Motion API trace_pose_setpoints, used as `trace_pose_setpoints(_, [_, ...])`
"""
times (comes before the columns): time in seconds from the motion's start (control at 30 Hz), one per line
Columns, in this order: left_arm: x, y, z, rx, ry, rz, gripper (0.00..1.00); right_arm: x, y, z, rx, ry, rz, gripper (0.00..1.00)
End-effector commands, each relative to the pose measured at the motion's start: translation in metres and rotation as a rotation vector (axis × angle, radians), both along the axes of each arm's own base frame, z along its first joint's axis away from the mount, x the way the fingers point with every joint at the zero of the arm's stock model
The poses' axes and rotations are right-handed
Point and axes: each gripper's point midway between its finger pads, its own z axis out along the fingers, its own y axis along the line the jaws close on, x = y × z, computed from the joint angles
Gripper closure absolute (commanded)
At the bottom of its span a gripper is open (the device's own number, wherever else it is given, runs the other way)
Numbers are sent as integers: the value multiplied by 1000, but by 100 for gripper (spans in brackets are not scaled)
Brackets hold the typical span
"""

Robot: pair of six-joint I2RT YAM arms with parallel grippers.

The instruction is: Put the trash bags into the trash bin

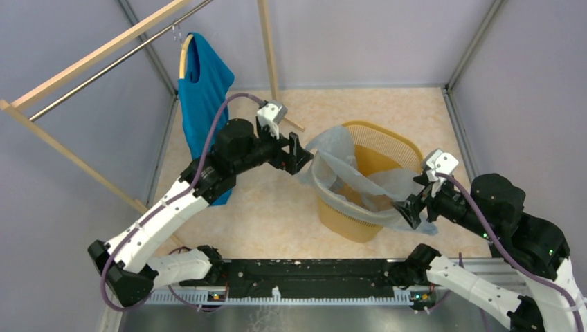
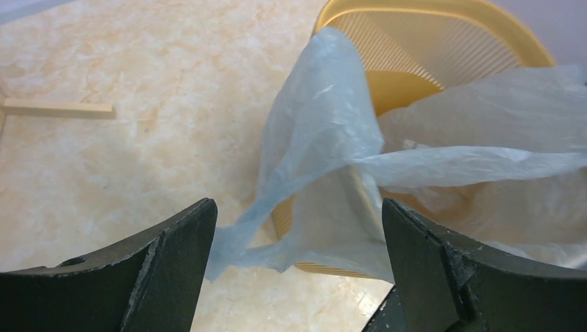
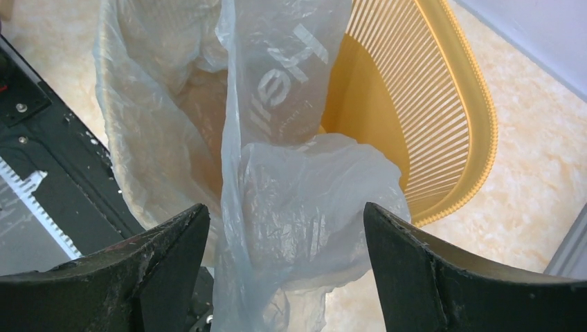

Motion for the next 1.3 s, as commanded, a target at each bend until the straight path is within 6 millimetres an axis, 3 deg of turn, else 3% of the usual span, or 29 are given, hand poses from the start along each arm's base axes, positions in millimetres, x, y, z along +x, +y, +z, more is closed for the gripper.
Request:
trace_pose_setpoints(0.0, [19,3,-8,54,-16,52,5,1,-6,-1,-18,-25,-13,19])
trace_pose_setpoints(0.1, [22,6,-14,47,1,58,4,3,-12,-2,-16,-27,-50,23])
trace_pose_setpoints(0.3, [24,14,-19,1,20,49,4,16,-15,2,50,-22,-162,50])
trace_pose_setpoints(0.4, [27,16,-25,-7,36,39,3,24,-21,14,125,-43,-250,69])
trace_pose_setpoints(0.5, [28,13,-29,-32,55,6,4,26,-20,32,243,-86,-273,80])
trace_pose_setpoints(0.63, [29,6,-31,-54,64,-31,9,29,-14,40,328,-97,-282,91])
trace_pose_setpoints(0.73, [32,3,-30,-59,56,-40,21,38,-14,34,329,-75,-334,98])
trace_pose_setpoints(0.87, [39,1,-30,-50,50,-31,37,49,-21,29,334,-63,-426,100])
trace_pose_setpoints(1.07, [41,-6,-24,-63,26,-71,35,53,-22,29,343,-59,-457,100])
trace_pose_setpoints(1.27, [44,-15,-14,-108,4,-100,44,56,-25,27,353,-48,-496,100])
